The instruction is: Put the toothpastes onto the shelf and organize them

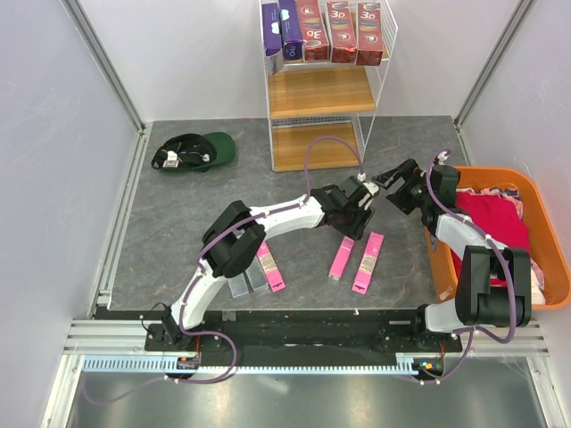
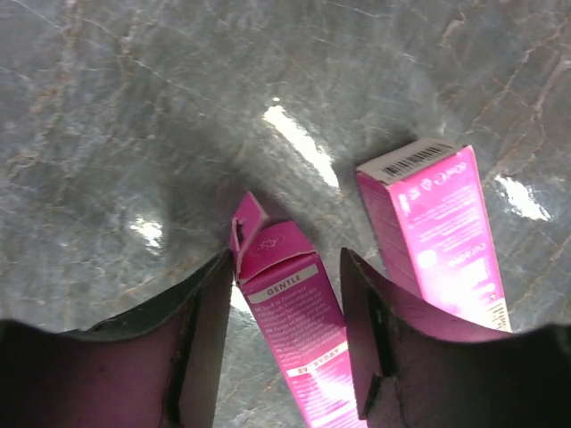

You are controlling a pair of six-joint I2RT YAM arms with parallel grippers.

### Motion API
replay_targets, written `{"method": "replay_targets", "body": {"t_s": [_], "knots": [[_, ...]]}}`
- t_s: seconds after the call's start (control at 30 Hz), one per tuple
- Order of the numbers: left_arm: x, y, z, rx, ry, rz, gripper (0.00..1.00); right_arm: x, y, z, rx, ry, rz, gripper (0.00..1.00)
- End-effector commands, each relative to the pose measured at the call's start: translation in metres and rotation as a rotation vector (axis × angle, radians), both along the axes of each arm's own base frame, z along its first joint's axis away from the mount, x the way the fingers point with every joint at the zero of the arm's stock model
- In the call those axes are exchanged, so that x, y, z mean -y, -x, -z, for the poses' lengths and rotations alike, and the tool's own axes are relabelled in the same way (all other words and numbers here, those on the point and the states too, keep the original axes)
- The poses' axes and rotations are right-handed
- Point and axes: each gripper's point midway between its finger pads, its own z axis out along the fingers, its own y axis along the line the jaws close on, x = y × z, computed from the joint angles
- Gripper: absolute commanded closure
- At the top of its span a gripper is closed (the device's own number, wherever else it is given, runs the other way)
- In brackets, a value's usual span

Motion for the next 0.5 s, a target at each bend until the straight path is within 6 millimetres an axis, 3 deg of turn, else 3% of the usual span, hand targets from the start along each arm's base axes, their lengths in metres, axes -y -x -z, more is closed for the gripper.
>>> {"method": "replay_targets", "body": {"t_s": [0.0, 0.17, 0.3, 0.47], "knots": [[-0.017, -0.013, 0.013, 0.028, -0.076, -0.039, 0.49, 0.019, 0.006, 0.007, -0.026, 0.028, 0.072, 0.02], [-0.035, -0.023, 0.012, 0.091, -0.144, -0.096, 0.64, 0.019, 0.006, 0.003, -0.015, 0.032, 0.074, 0.02], [-0.045, -0.029, -0.002, 0.113, -0.14, -0.132, 0.74, 0.018, 0.008, 0.001, -0.011, 0.029, 0.069, 0.02], [-0.061, -0.034, -0.016, 0.105, -0.102, -0.182, 0.76, 0.016, 0.01, -0.006, 0.006, 0.039, 0.06, 0.02]]}}
